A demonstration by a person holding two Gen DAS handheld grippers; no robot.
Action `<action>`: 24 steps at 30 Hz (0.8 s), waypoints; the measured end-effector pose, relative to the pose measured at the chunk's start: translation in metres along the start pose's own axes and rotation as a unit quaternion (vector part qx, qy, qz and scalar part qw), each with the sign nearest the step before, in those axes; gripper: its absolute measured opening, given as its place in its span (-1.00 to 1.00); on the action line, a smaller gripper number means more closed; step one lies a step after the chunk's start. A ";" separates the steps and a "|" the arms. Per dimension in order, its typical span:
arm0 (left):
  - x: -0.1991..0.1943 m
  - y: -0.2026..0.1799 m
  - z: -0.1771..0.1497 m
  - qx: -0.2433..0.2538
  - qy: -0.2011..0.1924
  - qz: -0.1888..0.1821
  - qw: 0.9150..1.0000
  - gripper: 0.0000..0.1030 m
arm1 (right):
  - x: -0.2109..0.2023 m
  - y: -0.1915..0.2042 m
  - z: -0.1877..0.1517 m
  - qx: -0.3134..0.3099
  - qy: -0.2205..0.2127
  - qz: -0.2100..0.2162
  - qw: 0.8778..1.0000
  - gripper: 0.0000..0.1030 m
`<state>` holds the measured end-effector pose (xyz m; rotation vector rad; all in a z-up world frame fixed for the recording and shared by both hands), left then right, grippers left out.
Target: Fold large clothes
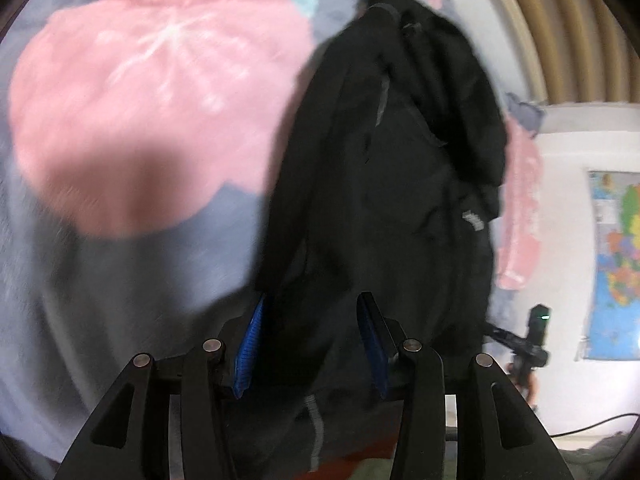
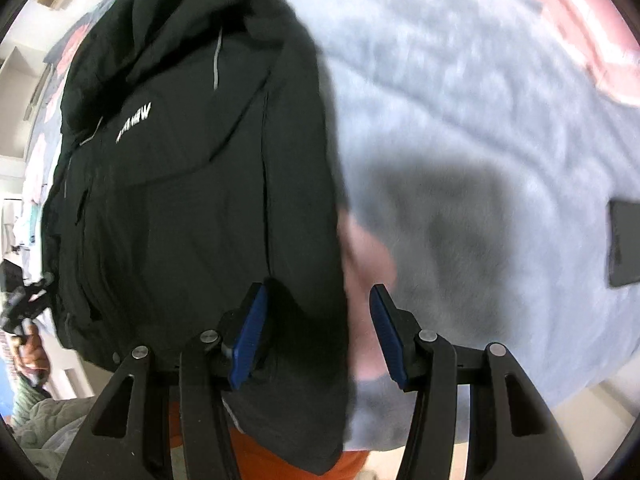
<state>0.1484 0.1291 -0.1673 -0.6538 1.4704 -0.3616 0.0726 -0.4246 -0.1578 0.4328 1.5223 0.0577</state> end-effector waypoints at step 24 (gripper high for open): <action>0.018 -0.030 -0.055 0.016 0.069 -0.015 0.997 -0.09 | 0.000 0.032 -0.042 -0.004 0.024 0.125 0.992 0.13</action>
Point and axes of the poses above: each gripper's, at about its wrist camera, not at the fingertips, and x roughly the way its jaws point, y to its left, z to its top, the point moved 2 cm from there along x, roughly the way its jaws point, and after that the axes turned 2 degrees about -x, right-handed, at the moved point
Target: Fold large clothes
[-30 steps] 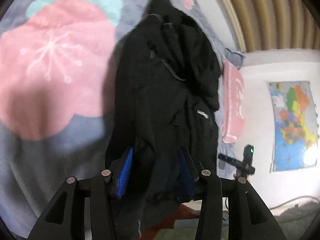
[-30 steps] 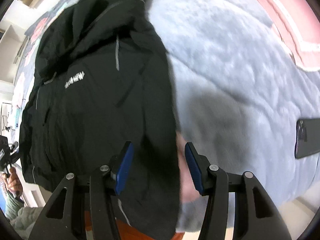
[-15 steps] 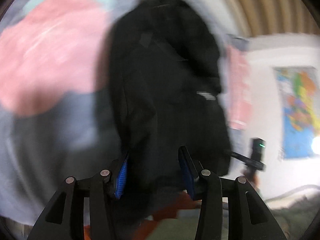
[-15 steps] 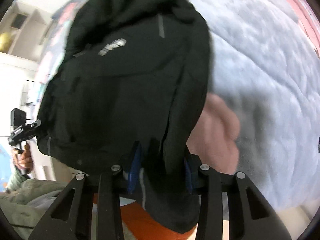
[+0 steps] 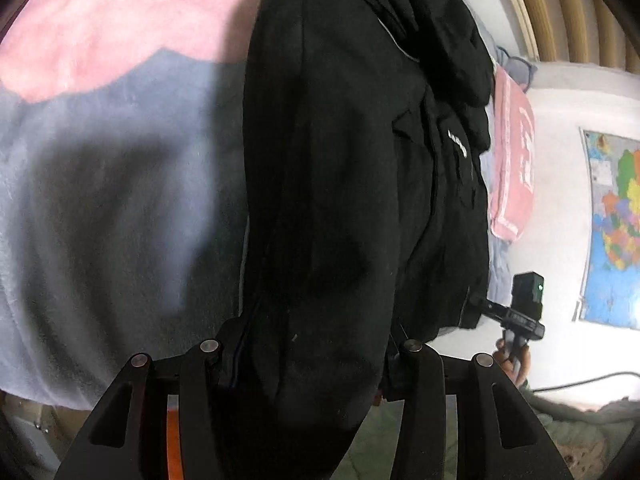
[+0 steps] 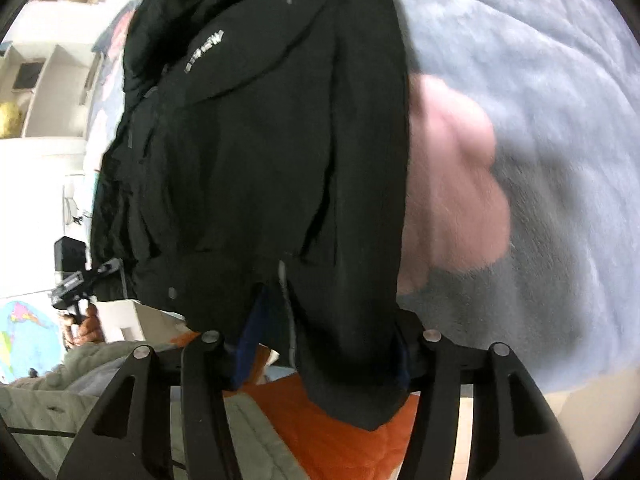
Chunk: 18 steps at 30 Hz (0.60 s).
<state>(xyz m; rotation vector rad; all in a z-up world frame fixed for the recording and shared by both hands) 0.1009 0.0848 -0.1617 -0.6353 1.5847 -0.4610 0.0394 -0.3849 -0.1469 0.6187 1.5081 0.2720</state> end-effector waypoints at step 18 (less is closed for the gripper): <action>-0.090 -0.089 0.072 0.046 -0.161 -0.067 0.984 -0.76 | -0.103 0.072 0.080 -0.091 -0.138 0.057 0.985 -0.60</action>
Point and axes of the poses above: each gripper's, at about its wrist camera, not at the fingertips, and x roughly the way its jaws point, y to its left, z to its top, the point moved 2 cm from there along x, roughly the way its jaws point, and after that the axes turned 2 degrees about -x, right-handed, at the moved point
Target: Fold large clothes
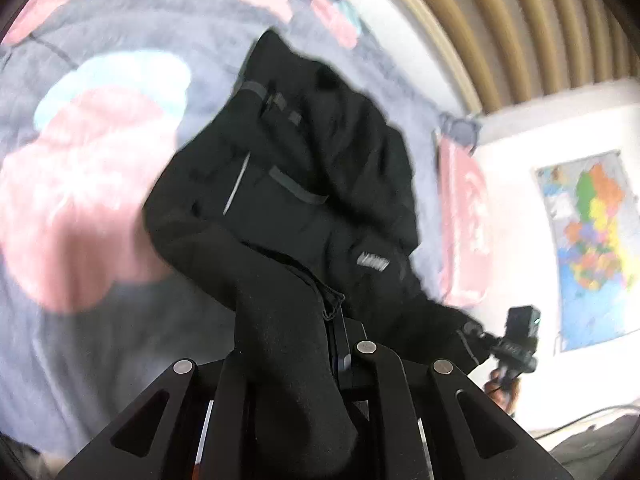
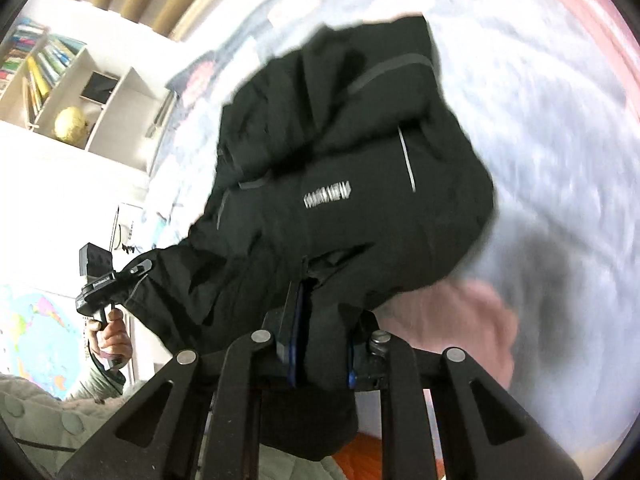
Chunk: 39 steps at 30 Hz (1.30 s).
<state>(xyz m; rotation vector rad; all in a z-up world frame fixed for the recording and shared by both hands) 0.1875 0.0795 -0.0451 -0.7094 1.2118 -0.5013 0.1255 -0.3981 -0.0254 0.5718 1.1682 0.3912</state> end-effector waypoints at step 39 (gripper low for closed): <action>0.189 0.036 0.296 -0.078 0.033 0.028 0.996 -0.58 | 0.159 -0.141 0.298 0.177 0.011 -0.065 0.982 -0.52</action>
Point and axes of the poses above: each gripper's, at about its wrist camera, not at the fingertips, and x roughly the way its jaws point, y to its left, z to its top, the point moved 2 cm from there along x, roughly the way its jaws point, and after that the axes turned 2 degrees about -x, right-handed, at the moved point
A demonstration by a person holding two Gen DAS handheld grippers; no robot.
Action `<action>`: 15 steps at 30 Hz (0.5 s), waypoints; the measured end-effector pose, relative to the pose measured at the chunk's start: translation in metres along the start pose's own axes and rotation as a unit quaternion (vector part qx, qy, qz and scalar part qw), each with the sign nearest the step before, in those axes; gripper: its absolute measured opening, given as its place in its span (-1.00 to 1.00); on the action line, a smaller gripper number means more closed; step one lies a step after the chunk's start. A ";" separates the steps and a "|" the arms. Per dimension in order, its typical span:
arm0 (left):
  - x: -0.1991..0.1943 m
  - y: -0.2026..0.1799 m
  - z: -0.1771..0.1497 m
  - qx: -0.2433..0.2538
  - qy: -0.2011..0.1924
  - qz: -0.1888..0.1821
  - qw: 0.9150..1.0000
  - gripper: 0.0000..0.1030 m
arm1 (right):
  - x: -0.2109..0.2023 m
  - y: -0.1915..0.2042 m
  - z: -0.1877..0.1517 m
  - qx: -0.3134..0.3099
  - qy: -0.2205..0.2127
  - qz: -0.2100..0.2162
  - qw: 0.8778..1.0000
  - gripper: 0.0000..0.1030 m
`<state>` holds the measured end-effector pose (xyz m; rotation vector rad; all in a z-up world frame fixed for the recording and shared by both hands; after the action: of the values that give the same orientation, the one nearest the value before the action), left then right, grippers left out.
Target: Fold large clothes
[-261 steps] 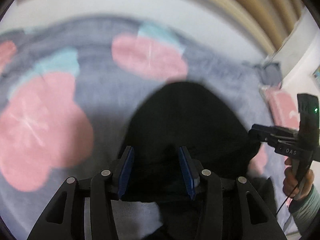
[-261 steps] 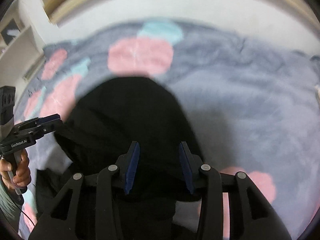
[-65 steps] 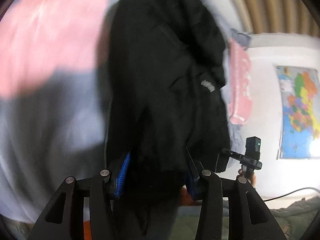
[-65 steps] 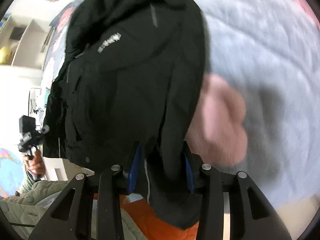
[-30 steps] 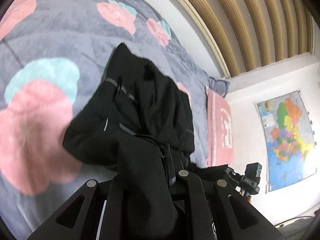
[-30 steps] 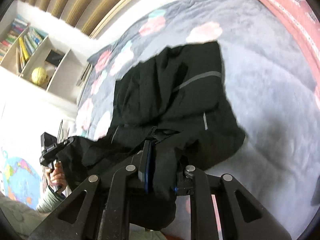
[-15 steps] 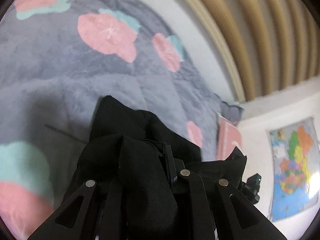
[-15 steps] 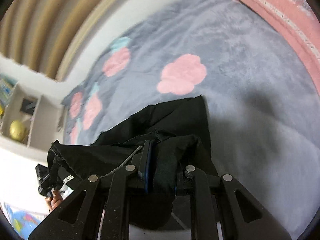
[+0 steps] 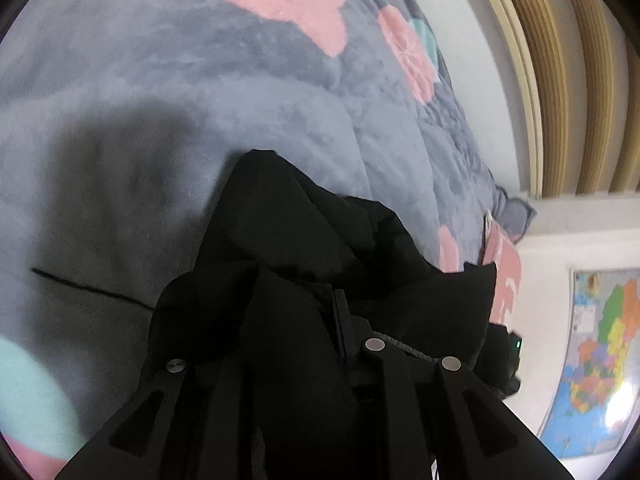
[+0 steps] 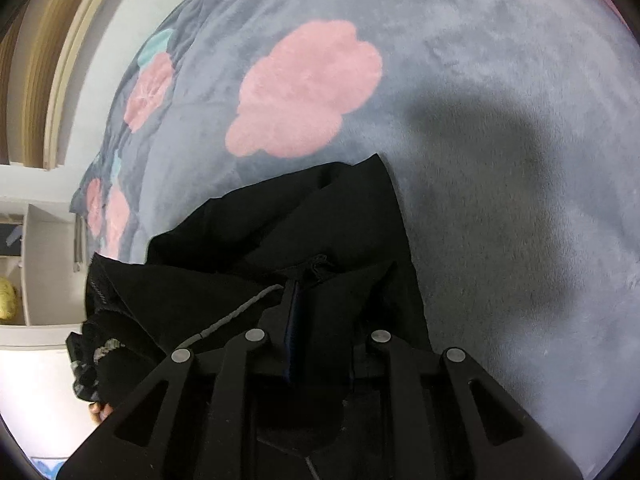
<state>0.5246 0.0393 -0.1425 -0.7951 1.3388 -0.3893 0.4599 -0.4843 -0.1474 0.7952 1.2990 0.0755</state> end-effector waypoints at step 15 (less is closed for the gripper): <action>-0.108 -0.013 -0.028 0.079 -0.071 0.015 0.994 0.50 | -0.108 0.022 -0.033 -0.102 -0.080 -0.025 0.991 0.60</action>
<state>0.4763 0.0945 -0.0575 -0.6572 1.1704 -0.4026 0.4066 -0.5033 -0.0470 0.5816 1.1390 0.1007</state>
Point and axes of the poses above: each gripper's, at about its wrist camera, not at the fingertips, and x roughly the way its jaws point, y to its left, z to its top, the point moved 2 cm from there along x, roughly the way its jaws point, and after that the axes turned 2 degrees about -x, right-handed, at the moved point
